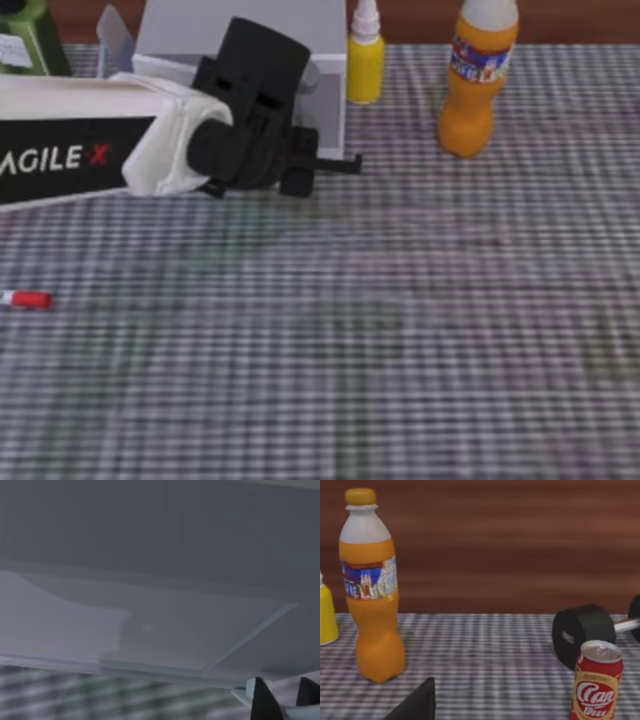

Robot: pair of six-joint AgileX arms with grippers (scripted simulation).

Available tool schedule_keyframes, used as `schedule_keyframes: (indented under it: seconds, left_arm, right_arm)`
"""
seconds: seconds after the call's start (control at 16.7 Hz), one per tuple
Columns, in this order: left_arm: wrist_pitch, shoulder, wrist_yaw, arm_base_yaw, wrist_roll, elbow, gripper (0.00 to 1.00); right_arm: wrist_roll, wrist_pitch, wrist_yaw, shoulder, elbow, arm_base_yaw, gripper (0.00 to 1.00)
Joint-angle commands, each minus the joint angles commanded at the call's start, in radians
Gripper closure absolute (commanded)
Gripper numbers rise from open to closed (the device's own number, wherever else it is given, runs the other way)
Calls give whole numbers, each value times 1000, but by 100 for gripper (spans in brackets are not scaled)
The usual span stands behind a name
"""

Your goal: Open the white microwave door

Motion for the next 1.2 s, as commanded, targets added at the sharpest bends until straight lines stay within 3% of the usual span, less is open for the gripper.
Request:
schedule_keyframes:
  seconds: [0.36,1.2]
  left_arm:
    - [27,-42,43,24,65,-58,100]
    - [27,-42,44,24,67,-60,100]
  right_arm:
    - [0,0,0,0,0,0,0]
    - [0,0,0,0,0,0,0]
